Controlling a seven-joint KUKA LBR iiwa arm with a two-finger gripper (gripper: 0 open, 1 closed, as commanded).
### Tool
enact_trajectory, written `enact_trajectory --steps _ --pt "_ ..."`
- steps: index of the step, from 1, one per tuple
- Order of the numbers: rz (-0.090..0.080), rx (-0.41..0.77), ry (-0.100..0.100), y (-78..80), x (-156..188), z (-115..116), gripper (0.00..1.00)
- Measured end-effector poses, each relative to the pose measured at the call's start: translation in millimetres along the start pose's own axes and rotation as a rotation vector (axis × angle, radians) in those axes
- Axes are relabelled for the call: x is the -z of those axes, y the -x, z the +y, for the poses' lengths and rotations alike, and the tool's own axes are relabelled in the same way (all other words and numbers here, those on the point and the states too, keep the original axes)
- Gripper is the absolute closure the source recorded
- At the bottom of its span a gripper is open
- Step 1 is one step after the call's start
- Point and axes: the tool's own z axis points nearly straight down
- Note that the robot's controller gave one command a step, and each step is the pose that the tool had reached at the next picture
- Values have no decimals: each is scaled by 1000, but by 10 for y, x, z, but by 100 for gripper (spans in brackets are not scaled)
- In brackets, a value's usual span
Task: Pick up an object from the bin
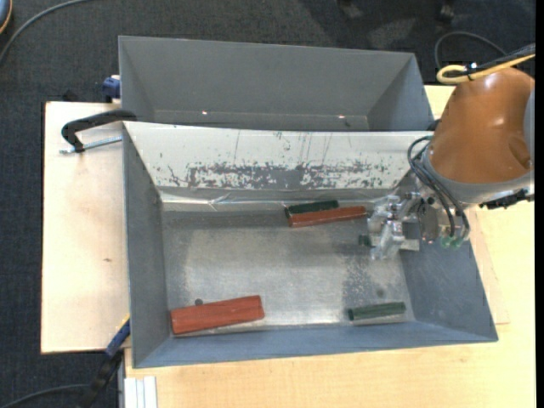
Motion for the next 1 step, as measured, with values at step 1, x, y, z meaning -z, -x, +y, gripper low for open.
enact_trajectory --steps 1 --pt "1 252 0 361 570 -338 100"
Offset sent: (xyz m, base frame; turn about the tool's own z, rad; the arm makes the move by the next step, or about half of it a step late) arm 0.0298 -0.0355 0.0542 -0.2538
